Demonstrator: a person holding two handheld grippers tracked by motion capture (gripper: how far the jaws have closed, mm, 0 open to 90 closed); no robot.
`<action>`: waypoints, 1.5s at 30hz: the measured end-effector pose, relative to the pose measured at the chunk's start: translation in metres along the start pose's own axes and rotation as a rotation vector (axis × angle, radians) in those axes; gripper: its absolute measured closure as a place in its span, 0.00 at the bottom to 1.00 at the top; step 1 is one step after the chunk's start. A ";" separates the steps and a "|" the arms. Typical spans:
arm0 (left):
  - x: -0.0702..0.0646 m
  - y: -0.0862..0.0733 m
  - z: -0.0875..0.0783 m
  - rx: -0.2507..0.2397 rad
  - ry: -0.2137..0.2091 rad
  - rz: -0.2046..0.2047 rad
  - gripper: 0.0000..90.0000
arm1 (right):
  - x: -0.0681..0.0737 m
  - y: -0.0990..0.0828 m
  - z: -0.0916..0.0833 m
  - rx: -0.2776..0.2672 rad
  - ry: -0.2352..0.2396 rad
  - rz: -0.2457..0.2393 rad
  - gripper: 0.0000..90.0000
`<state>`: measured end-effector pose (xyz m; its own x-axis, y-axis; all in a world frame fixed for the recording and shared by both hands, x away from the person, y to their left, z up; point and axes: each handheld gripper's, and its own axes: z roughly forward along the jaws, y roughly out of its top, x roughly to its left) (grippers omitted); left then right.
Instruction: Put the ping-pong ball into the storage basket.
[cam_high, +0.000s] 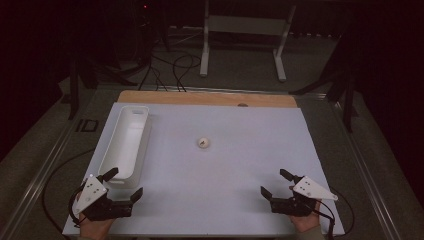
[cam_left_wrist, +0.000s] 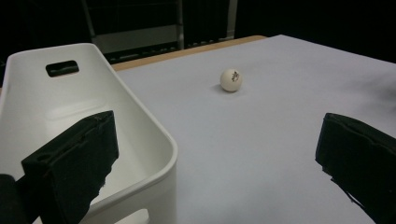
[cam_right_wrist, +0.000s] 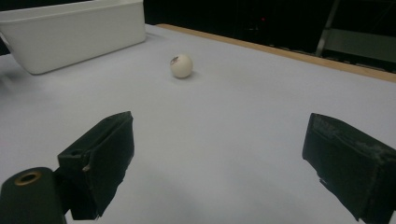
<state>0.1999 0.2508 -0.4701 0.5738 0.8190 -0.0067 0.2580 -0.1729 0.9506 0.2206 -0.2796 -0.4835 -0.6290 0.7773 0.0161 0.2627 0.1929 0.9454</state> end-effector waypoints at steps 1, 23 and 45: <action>0.000 0.000 0.000 0.000 0.000 0.000 0.00 | 0.000 0.000 0.000 0.002 0.000 0.001 0.10; -0.003 -0.002 0.001 0.009 0.025 0.007 0.00 | 0.000 0.005 0.004 0.028 0.008 0.020 0.10; -0.005 -0.003 0.001 0.016 0.034 0.009 0.00 | 0.001 0.028 0.003 0.076 0.005 0.032 0.10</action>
<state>0.1972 0.2464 -0.4732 0.5495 0.8354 0.0124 0.2655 -0.1887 0.9455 0.2293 -0.2716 -0.4584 -0.6232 0.7806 0.0475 0.3372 0.2134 0.9169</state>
